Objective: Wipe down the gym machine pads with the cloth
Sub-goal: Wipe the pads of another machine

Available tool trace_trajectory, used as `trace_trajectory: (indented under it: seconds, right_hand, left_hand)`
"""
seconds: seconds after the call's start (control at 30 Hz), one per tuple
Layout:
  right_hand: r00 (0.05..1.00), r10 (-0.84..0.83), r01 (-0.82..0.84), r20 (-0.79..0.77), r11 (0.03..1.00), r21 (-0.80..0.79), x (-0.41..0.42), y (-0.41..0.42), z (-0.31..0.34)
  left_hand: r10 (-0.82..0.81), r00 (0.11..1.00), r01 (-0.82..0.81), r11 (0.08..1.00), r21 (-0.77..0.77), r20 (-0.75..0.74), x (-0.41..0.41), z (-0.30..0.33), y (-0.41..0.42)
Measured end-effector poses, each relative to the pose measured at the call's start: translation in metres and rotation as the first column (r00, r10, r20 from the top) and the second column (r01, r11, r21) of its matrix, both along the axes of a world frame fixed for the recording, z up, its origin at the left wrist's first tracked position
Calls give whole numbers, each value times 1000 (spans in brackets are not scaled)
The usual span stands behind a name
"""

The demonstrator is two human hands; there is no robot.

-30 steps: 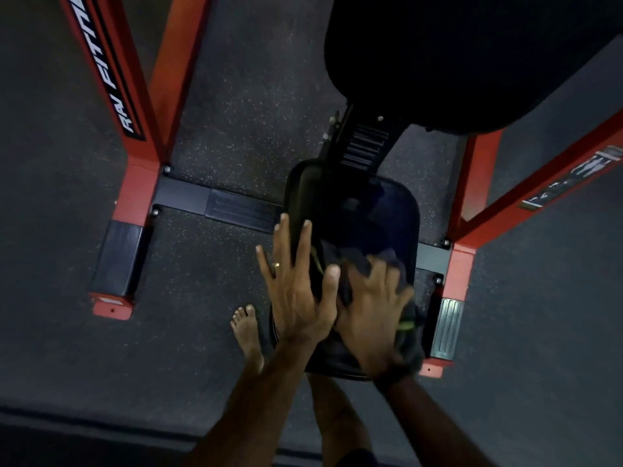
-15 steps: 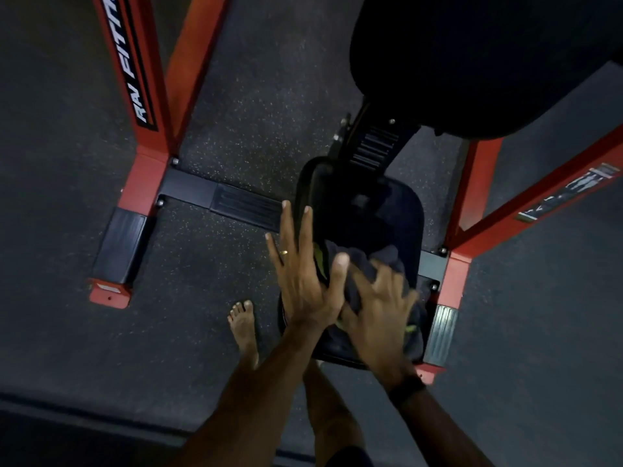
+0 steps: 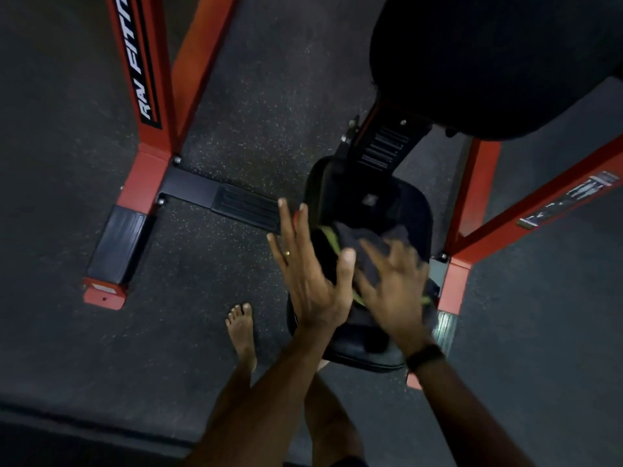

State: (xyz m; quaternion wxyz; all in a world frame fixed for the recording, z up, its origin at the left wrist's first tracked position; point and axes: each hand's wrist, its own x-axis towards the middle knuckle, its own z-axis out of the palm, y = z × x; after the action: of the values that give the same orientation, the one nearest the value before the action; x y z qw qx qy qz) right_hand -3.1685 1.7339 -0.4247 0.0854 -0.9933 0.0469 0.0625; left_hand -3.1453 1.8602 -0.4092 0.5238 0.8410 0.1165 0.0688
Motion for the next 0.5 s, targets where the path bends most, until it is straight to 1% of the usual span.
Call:
trace_trajectory:
  seconds: [0.03,0.07,0.13,0.17,0.2,0.23,0.27,0.3,0.37,0.4,0.43,0.47,0.5]
  right_hand:
    - [996,-82,81,-24,997,-19,-5,-20,-2]
    - [982,-186,185,-35,982,-38,9,-36,-5]
    - [917,-396,392,-53,916,-82,77,-44,-24]
    - [897,-436,426,-78,897,-118,116,-38,-34]
    - [893,-436,418,-110,896,-150,148,-24,-39]
    - [914,-385,361,-127,916,-175,167,-6,-44]
    - [953,-275,253,-127,953,-165,169,14,-45]
    - [984,-139,124,-110,983,-135,152,33,-38]
    - [996,82,-84,-42,996,-37,77,48,-13]
    - [994,112,-111,-1,994,20,34,41,-3]
    - [996,87,-87,9,995,53,3,25,6]
    - [1000,25,-24,-8,999,30,-10,1,7]
    - [996,-74,73,-41,997,-11,-5,-22,2]
  left_hand:
    - [1,1000,-1,1000,0,-8,0,1,0]
    - [-13,1000,13,1000,-2,-7,-2,1,-1]
    - [-42,999,42,999,8,15,-4,-2,-2]
    - [-47,999,47,999,18,25,-3,-3,-3]
    - [-50,998,49,998,27,32,-3,-4,-4]
    - [-52,998,50,998,38,37,-2,-5,-4]
    - [-53,998,52,998,44,38,-2,-5,-3]
    - [-54,998,52,998,45,37,-2,-4,-3]
    - [-31,999,30,999,25,30,-3,-3,-3]
    - [-10,1000,9,1000,15,22,-2,-3,-2]
    - [10,1000,-10,1000,7,12,-2,-3,-2]
    - [16,1000,-16,1000,-2,9,-1,-3,-2]
    - [2,1000,-2,1000,-8,7,-2,-3,-2]
